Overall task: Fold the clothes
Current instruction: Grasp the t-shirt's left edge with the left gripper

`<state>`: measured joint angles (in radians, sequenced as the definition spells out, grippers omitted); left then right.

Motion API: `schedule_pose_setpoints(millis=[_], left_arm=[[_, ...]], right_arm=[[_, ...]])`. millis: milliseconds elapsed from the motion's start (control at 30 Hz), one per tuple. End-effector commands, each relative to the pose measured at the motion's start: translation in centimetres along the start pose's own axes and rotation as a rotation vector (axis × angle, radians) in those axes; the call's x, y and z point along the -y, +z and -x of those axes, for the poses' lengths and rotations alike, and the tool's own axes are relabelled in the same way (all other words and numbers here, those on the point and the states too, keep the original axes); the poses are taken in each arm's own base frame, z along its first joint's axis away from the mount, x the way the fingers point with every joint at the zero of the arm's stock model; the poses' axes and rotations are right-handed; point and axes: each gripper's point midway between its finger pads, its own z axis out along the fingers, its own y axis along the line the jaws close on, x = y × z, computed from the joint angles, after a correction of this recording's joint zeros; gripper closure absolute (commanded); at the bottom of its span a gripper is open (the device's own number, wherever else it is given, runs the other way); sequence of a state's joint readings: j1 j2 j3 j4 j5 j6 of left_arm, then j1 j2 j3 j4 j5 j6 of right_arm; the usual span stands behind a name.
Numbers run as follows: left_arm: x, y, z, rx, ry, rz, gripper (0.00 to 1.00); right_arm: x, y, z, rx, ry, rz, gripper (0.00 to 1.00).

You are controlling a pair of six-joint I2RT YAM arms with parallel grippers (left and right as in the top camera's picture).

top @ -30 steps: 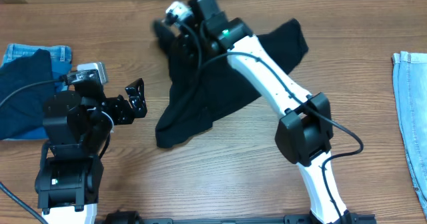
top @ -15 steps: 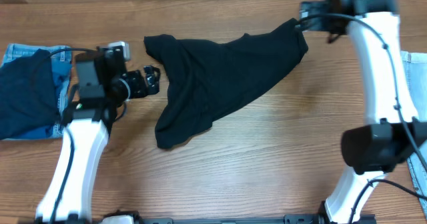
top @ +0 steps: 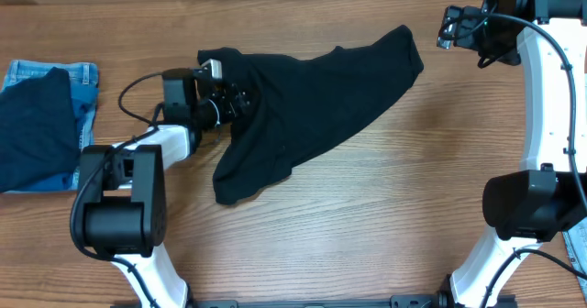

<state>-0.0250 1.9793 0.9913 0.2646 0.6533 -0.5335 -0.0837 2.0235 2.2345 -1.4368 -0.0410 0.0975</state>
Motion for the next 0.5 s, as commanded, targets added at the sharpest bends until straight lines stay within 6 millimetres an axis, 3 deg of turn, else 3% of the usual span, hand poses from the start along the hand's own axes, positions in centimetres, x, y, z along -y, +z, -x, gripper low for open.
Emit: schedule_pose_setpoints(millis=[0,33,133,300,367,467], left_arm=[[0.4,0.2,1.5,0.042,0.000,-0.003,0.82],[0.6,0.2,1.8,0.046,-0.007,-0.007,0.95],[1.7,-0.6,3.6,0.085,0.009,-0.025,0.96],[2.4,-3.5,9.1,0.254,0.056,0.045,0.96],[1.0,-5.3,12.0,0.357,0.066,0.148,0.96],[-3.0,-8.7,15.2,0.436,0.006,0.382,0.92]], right_arm=[[-0.2,-0.4,0.3,0.015,0.003,0.009,0.04],[-0.2,-0.4,0.3,0.016,0.003,0.008,0.04],[-0.2,-0.4,0.3,0.016,0.003,0.008,0.04],[-0.2,-0.4,0.3,0.015,0.003,0.008,0.04],[-0.1,-0.4,0.1,0.007,0.004,0.007,0.04],[-0.1,-0.4,-0.2,-0.007,0.005,0.005,0.04]])
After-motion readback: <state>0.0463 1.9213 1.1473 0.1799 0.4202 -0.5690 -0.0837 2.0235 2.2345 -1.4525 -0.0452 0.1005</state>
